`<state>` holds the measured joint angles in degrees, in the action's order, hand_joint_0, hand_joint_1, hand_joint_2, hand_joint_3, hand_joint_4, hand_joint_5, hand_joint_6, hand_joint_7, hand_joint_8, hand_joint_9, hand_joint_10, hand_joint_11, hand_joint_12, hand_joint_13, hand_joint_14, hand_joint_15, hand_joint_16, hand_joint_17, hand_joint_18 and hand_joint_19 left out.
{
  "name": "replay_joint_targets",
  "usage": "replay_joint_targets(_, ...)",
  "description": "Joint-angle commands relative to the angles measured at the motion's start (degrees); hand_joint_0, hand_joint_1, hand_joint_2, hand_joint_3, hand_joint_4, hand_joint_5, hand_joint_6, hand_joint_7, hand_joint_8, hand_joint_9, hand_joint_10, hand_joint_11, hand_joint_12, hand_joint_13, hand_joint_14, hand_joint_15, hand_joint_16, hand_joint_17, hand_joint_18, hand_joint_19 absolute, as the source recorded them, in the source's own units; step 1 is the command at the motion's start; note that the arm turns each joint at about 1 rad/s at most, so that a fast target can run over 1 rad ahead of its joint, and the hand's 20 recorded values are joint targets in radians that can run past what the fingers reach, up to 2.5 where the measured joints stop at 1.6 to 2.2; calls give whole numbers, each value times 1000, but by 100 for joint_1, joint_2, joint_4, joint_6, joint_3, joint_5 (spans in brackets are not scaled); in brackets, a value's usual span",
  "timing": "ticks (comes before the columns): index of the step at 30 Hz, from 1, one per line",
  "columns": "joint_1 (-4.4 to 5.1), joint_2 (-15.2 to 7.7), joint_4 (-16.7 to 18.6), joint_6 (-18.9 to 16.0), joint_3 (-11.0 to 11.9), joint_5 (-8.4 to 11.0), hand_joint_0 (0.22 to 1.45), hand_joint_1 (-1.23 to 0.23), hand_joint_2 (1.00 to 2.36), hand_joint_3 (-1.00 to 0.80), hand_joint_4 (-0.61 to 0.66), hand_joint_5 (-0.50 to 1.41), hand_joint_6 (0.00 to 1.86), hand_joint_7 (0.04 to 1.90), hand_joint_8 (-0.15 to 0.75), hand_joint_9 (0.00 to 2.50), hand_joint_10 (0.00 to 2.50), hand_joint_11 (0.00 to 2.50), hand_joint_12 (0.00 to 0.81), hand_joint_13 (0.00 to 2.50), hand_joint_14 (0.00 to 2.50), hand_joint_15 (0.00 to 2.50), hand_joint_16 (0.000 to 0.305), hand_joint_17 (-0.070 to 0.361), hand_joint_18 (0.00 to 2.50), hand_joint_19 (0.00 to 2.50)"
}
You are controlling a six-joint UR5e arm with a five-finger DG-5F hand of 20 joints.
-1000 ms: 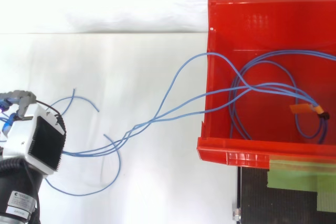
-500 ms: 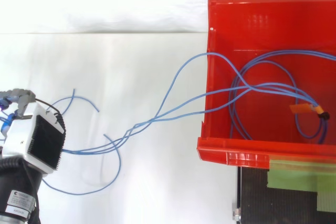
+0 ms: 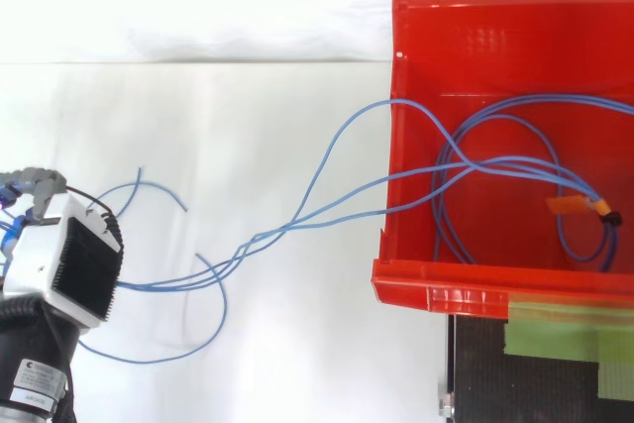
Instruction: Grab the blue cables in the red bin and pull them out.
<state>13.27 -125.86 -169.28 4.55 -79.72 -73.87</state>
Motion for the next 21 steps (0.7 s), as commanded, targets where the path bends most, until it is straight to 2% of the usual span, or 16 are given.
replay_joint_targets(1,0,0,0,-3,0,-5,945,-1045,1002,-234,-243,583,1568,459,221,689,2500,1109,322,1157,1054,1314,50,113,974,1016)
replay_joint_targets(21,0,0,0,6,0,13,948,-1049,1003,-247,-239,584,1559,459,220,715,2500,1106,320,1168,1041,1342,50,113,978,1016)
